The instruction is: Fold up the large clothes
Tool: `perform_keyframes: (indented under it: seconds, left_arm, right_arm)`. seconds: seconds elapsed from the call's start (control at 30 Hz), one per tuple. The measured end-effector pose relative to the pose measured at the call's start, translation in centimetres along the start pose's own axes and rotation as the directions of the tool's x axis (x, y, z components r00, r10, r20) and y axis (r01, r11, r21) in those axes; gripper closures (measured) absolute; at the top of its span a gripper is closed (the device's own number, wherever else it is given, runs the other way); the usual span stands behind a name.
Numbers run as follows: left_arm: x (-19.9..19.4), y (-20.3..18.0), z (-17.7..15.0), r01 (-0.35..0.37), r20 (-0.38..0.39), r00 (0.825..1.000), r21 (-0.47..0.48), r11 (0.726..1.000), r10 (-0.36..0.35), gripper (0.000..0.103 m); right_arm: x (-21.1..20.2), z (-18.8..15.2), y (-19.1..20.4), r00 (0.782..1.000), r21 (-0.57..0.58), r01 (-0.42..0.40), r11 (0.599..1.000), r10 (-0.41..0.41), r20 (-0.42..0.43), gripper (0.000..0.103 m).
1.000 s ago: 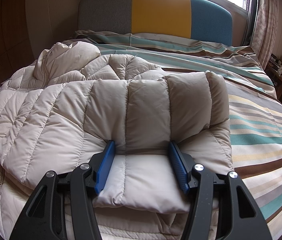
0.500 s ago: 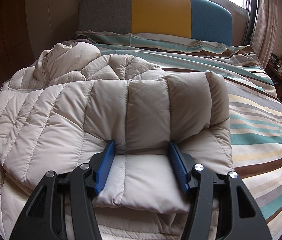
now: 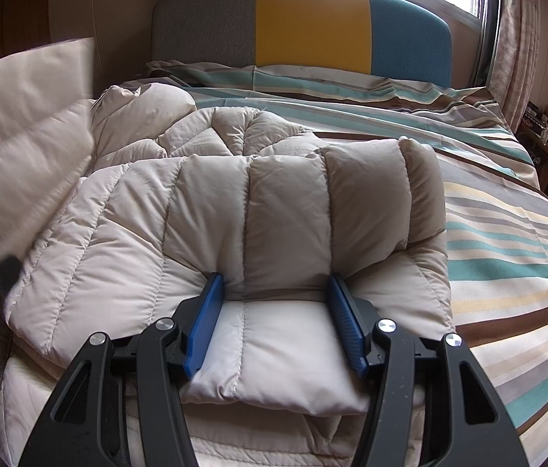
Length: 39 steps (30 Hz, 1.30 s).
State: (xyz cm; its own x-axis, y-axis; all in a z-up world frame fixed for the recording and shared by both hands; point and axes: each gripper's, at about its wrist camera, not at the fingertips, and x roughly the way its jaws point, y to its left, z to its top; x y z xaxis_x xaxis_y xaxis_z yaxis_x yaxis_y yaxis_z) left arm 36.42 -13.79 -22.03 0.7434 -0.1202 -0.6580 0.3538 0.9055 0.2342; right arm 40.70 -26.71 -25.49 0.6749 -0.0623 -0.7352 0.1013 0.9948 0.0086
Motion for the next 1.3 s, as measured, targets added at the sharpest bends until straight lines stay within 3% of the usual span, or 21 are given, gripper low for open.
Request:
perform_keyframes:
  seconds: [0.37, 0.43, 0.47, 0.5, 0.57, 0.67, 0.87, 1.0, 1.1, 1.17, 1.3]
  left_arm:
    - [1.6, -0.9, -0.4, 0.026, -0.05, 0.998, 0.042, 0.999, -0.024, 0.093]
    - [1.0, -0.5, -0.3, 0.048, -0.039, 0.998, 0.027, 0.998, -0.047, 0.087]
    - [0.4, -0.2, -0.2, 0.069, -0.032, 0.997, 0.018, 0.997, -0.068, 0.076]
    - [0.1, 0.0, 0.0, 0.086, -0.026, 0.996, 0.013, 0.996, -0.086, 0.056]
    - [-1.4, 0.4, 0.0, 0.098, 0.012, 0.995, 0.005, 0.995, -0.098, 0.029]
    - [-3.8, 1.4, -0.1, 0.175, 0.067, 0.983, -0.027, 0.984, -0.173, 0.025]
    - [-6.5, 5.9, -0.3, 0.19, 0.114, 0.978, -0.165, 0.968, -0.173, 0.025]
    - [-6.3, 10.6, -0.6, 0.142, 0.097, 0.988, -0.309, 0.941, -0.118, 0.025]
    - [-5.3, 15.3, -1.1, 0.061, 0.056, 0.998, -0.43, 0.901, -0.041, 0.025]
    - [-4.8, 18.6, -1.6, 0.013, 0.033, 0.999, -0.51, 0.86, 0.004, 0.025]
    - [-3.5, 23.1, -2.2, -0.121, -0.043, 0.992, -0.565, 0.816, 0.117, 0.025]
  right_arm:
    - [0.0, 0.0, 0.1, 1.0, 0.0, 0.003, 1.0, -0.003, 0.0, 0.048]
    - [0.0, 0.0, 0.3, 1.0, 0.0, 0.002, 1.0, -0.002, 0.0, 0.048]
    - [0.0, 0.1, 0.3, 1.0, 0.0, 0.002, 1.0, -0.002, 0.0, 0.048]
    - [0.0, 0.0, 0.2, 1.0, 0.0, 0.002, 1.0, -0.002, 0.0, 0.048]
    - [0.0, 0.1, 0.3, 1.0, 0.0, 0.002, 1.0, -0.002, 0.0, 0.048]
    - [0.0, -0.1, 0.1, 1.0, 0.0, 0.002, 1.0, -0.002, 0.0, 0.048]
    - [0.0, 0.1, 0.1, 1.0, 0.001, -0.003, 1.0, 0.003, -0.008, 0.047]
    - [0.0, 0.4, -0.3, 1.0, 0.004, -0.007, 1.0, 0.007, -0.023, 0.043]
    - [0.0, 0.8, -0.6, 0.999, 0.005, -0.017, 1.0, 0.017, -0.038, 0.042]
    - [-0.3, 1.1, -0.8, 0.999, 0.003, -0.018, 1.0, 0.018, -0.049, 0.041]
    - [-2.1, 1.4, -2.1, 0.998, 0.034, -0.024, 0.999, 0.026, -0.052, 0.033]
